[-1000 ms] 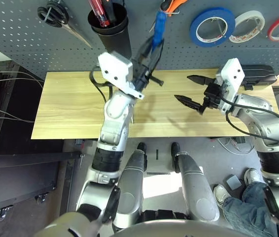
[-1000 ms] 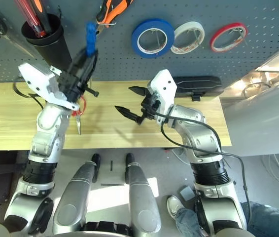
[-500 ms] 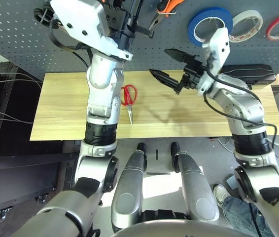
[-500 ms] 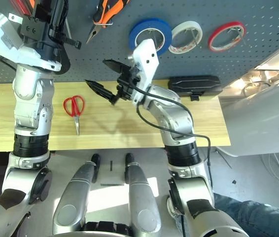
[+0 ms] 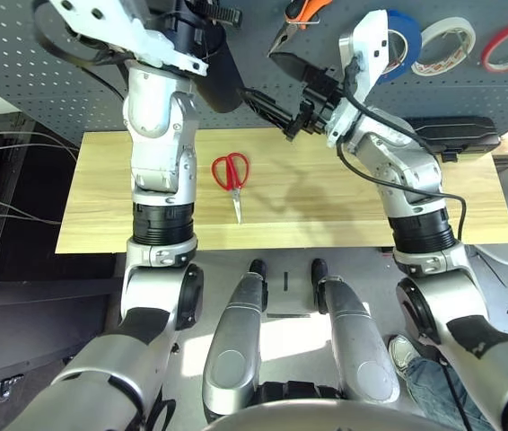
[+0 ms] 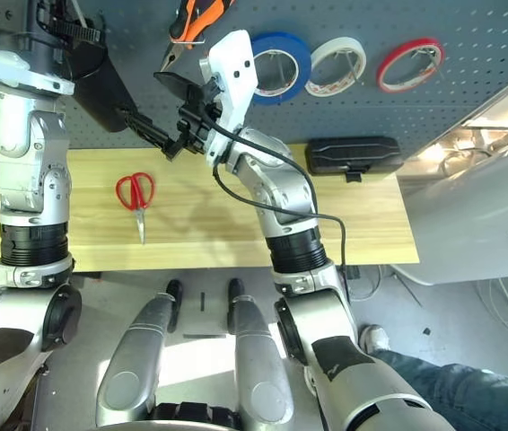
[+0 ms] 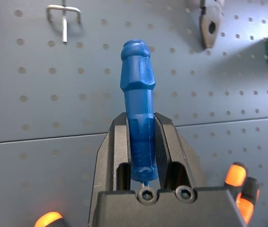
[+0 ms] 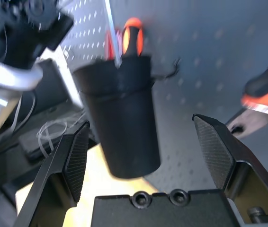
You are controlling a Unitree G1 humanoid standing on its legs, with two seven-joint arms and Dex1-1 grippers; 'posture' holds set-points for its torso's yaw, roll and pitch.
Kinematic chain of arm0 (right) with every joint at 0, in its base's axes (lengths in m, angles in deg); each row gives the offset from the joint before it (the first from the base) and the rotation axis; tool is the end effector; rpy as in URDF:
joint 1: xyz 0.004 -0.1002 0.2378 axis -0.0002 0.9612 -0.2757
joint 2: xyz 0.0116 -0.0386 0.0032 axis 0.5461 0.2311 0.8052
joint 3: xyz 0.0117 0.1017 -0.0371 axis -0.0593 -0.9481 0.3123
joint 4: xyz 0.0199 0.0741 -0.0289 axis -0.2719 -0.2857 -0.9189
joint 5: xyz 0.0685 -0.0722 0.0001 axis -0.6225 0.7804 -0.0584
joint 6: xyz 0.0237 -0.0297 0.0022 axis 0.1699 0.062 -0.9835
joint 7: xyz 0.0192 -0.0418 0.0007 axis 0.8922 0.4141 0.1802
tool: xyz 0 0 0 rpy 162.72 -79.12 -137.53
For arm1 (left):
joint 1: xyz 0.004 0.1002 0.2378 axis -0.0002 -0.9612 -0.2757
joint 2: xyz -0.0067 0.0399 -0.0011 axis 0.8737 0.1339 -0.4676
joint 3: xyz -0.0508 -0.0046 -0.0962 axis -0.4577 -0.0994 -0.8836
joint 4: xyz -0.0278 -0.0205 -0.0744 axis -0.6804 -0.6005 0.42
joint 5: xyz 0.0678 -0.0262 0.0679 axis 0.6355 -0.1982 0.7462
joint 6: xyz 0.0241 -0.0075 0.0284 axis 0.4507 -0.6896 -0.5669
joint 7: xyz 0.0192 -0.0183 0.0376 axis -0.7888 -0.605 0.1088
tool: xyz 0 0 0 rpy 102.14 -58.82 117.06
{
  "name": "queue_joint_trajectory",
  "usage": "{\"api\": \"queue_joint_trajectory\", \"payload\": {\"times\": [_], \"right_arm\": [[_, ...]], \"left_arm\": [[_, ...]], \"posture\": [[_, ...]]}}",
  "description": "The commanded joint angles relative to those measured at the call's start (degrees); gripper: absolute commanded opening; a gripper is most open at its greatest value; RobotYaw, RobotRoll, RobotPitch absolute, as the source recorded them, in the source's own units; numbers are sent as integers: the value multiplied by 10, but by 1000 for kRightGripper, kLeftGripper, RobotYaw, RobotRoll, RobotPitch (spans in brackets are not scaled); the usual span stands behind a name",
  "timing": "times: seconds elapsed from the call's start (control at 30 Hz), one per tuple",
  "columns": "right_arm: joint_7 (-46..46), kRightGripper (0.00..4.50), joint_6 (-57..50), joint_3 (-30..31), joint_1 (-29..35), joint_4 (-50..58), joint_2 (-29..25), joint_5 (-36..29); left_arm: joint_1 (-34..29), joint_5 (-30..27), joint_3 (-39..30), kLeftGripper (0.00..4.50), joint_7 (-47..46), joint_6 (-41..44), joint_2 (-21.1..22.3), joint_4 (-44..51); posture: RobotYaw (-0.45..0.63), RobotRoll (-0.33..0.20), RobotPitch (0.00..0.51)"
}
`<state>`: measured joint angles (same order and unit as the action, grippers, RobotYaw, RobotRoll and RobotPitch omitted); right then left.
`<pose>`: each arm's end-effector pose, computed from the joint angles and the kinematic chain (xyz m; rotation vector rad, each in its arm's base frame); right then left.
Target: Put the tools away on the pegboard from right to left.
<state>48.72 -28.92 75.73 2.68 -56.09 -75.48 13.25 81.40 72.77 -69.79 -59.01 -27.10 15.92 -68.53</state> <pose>0.3183 -0.0866 0.2426 -0.0102 -0.4776 1.0293 0.2877 0.1559 0.2821 0.0177 -1.0773 -0.1850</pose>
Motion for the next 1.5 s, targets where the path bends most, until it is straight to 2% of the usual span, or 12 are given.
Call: {"api": "queue_joint_trajectory", "payload": {"times": [0.03, 0.27, 0.53, 0.8, 1.0, 1.23, 1.3, 1.5], "right_arm": [[-4, 4500, 12, 1, -2, -12, 6, 1], [-8, 4500, 12, 6, 6, -11, 4, 4], [-8, 4500, 11, 7, 8, -8, 3, 5], [-3, 4500, 23, 9, -1, -18, 14, 9], [-2, 4500, 28, 10, -4, -23, 23, 12], [-2, 4500, 27, 7, -7, -24, 19, 14], [-2, 4500, 28, 6, -7, -26, 17, 15], [-1, 4500, 30, 6, -3, -27, 17, 19]], "left_arm": [[-3, -9, -27, 603, -13, 3, 11, 12], [1, -47, -3, 603, 2, 19, -10, 42], [13, -56, 4, 603, 4, 26, -22, 64], [-2, -29, -16, 603, -4, -3, 0, 15], [-43, 8, -12, 603, -14, -8, 5, -66], [-65, -2, -17, 603, -30, 23, -4, -70], [-62, -1, -17, 1335, -30, 18, -3, -67], [-47, 1, -8, 3171, -17, -2, -2, -48]], "posture": [[147, 0, 394], [146, 0, 392], [140, 0, 388], [147, 0, 388], [146, 0, 391], [138, 0, 395], [138, 0, 395], [138, 0, 395]]}}
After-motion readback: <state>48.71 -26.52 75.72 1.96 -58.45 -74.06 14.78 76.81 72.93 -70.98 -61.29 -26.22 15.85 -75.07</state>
